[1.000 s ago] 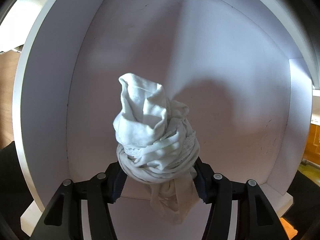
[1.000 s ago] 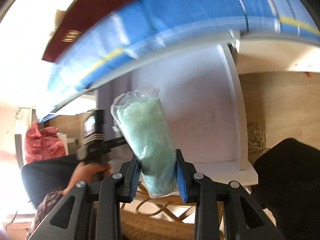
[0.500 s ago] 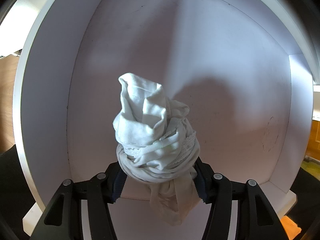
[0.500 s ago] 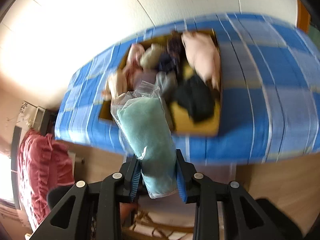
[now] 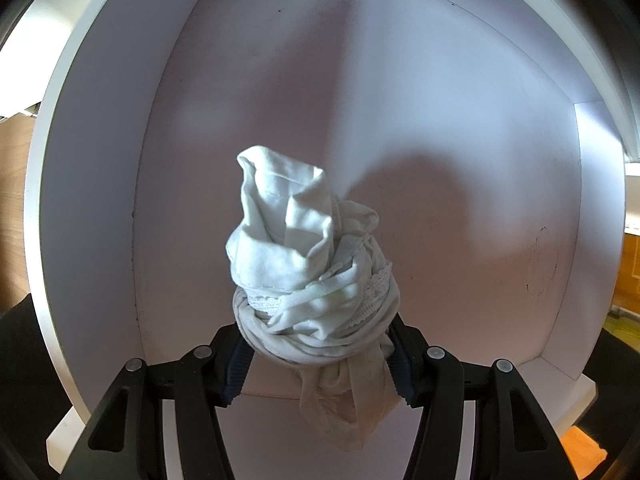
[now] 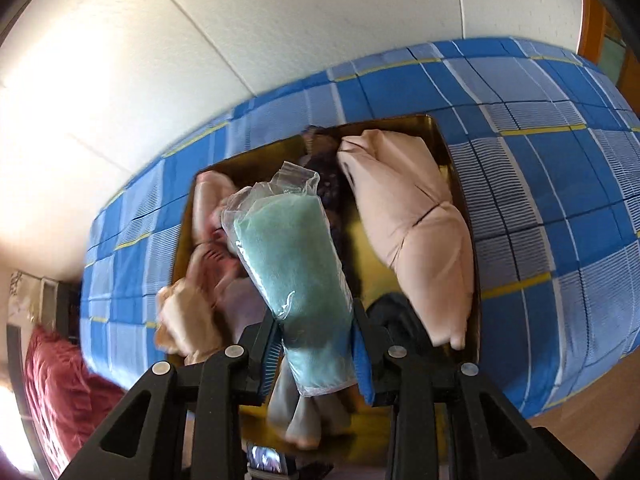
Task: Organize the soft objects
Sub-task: 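Carry the mint-green bagged towel with the right gripper into the box and open it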
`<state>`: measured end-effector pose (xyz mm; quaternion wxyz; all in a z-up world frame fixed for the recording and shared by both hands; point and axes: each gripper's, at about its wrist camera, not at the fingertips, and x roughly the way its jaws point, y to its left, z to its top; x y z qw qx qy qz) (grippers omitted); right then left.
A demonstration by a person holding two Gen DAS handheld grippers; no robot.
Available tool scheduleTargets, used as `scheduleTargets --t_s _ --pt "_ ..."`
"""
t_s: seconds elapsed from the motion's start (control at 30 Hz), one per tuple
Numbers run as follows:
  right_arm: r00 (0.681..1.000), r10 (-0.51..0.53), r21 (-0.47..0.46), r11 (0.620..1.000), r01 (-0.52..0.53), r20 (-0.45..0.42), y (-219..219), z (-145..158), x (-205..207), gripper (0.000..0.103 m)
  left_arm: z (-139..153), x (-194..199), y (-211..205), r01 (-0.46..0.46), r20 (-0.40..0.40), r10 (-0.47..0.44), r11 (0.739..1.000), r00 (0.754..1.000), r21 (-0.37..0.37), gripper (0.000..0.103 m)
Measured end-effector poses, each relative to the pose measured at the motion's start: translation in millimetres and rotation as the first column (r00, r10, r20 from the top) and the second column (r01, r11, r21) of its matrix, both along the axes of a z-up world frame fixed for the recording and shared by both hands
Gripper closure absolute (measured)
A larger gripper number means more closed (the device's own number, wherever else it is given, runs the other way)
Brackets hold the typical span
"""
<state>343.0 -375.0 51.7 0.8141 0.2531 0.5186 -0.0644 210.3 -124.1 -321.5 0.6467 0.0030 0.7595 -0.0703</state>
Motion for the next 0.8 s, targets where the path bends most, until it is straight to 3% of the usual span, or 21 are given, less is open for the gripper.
scheduleTargets --t_s 0.3,0.4,0.53,0.7,0.77,0.8 --pt "0.996 -0.067 -0.071 0.995 0.063 -0.054 -14 -32 29 0.071 -3 2 1 0.003 -0.001 -0.003 1.0 1.0 -0.004 0.044" --pt "0.997 -0.055 -0.052 0.997 0.052 -0.058 -17 -38 32 0.068 -2 2 0 0.006 0.0 -0.006 1.0 1.0 -0.002 0.044" --pt "0.998 -0.036 -0.072 0.997 0.033 -0.045 -17 -26 28 0.061 -2 2 0 0.004 0.001 -0.004 1.0 1.0 -0.001 0.044" --pt "0.998 -0.019 -0.122 0.992 0.025 0.054 -16 0 12 0.06 -2 1 0 0.007 0.003 -0.007 1.0 1.0 0.001 0.044" --pt "0.997 0.027 -0.118 0.993 -0.018 0.076 -11 2 12 0.063 -2 1 0 0.005 0.003 -0.005 1.0 1.0 0.0 0.044" --pt "0.996 0.051 -0.112 0.993 -0.043 0.069 -7 -1 15 0.072 -2 1 0 0.005 0.002 -0.005 1.0 1.0 -0.001 0.044"
